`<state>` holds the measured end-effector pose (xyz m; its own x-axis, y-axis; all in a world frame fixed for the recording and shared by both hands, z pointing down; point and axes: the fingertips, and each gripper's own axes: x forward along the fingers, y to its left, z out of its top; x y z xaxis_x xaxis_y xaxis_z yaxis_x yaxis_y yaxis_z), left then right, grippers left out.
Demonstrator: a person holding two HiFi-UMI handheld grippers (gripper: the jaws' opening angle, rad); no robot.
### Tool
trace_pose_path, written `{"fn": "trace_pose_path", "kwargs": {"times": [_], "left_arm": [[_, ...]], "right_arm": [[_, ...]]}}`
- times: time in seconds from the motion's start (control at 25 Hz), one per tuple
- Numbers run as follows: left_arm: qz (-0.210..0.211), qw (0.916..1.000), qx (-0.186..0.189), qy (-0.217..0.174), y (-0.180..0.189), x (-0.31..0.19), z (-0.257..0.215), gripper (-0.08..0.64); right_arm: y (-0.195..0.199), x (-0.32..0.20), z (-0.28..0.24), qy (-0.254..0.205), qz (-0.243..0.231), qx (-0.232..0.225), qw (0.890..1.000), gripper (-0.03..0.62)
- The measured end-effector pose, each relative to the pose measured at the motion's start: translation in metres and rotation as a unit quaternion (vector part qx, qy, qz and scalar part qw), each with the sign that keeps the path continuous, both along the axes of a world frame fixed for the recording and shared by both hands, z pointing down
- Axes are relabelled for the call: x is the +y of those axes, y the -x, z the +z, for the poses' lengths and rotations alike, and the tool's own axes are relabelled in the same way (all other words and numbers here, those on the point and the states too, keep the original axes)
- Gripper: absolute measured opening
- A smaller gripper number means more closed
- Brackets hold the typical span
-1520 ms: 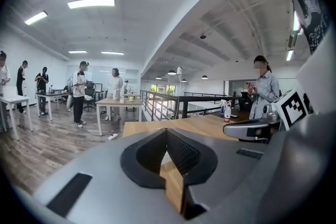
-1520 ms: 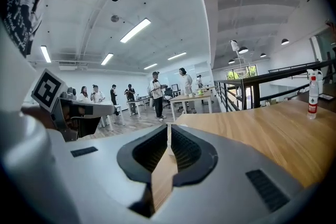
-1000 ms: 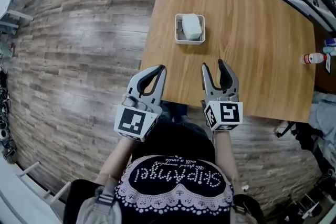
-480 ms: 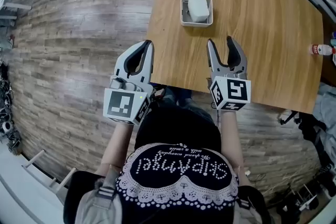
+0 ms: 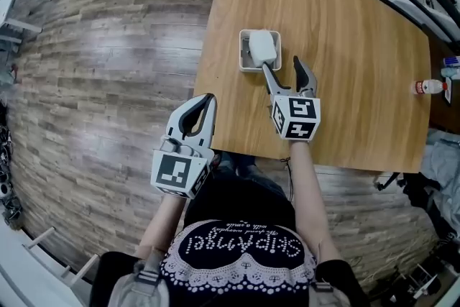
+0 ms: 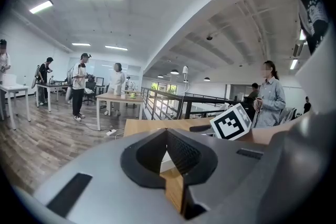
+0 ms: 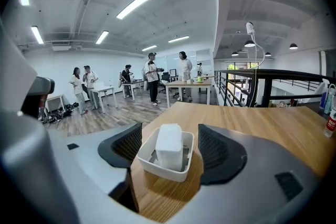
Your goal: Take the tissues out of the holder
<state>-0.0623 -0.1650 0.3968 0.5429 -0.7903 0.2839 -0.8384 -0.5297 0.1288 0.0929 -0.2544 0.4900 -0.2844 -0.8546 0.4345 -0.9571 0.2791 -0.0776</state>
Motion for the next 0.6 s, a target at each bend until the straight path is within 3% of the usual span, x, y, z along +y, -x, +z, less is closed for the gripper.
{"fn": "trace_pose_path", "kwargs": {"times": [0.2, 0.6], "left_arm": [[-0.008, 0.9999, -0.001, 0.011, 0.000, -0.011, 0.006, 0.006], [-0.017, 0.9996, -0.002, 0.024, 0.003, -0.024, 0.010, 0.006]], "right_arm": [[0.005, -0.023, 0.039, 0.049, -0.014, 0.013, 0.999, 0.354], [0.016, -0.040, 0.088, 0.134, -0.034, 0.031, 0.990, 0.354]]}}
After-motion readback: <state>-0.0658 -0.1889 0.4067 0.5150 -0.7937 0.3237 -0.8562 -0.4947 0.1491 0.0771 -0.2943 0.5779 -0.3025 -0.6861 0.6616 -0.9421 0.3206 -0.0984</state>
